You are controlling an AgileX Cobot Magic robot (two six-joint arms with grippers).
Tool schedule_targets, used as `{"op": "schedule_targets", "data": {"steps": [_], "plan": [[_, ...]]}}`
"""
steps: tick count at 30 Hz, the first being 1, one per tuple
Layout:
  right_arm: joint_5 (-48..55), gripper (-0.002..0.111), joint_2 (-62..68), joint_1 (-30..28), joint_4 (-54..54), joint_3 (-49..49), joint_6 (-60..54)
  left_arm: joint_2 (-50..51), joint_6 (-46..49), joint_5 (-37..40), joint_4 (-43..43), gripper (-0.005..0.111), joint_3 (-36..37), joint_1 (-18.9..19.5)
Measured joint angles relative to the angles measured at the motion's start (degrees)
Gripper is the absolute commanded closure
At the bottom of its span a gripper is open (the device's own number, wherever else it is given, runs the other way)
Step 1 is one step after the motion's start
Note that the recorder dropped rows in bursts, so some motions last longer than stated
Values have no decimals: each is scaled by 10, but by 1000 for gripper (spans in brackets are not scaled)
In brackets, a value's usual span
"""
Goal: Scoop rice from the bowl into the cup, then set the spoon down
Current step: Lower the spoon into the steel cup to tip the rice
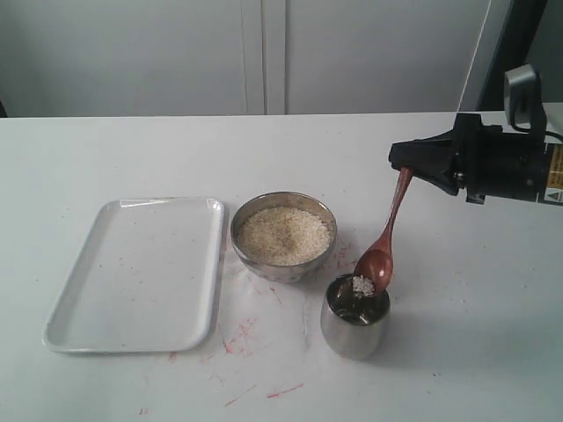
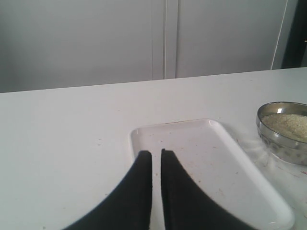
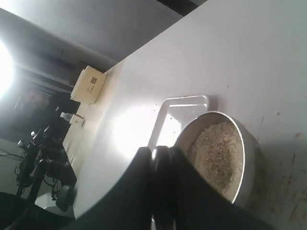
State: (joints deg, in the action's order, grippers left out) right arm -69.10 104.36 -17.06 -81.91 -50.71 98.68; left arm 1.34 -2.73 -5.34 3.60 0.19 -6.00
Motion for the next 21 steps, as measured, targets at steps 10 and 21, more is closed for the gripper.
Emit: {"op": "schedule_targets", "data": {"steps": [10, 21], "plan": [[-1, 108, -9, 5, 2, 0, -17, 0, 0, 0, 0, 92, 0, 0], [-1, 108, -24, 5, 4, 0, -29, 0, 0, 0, 0, 92, 0, 0]]}}
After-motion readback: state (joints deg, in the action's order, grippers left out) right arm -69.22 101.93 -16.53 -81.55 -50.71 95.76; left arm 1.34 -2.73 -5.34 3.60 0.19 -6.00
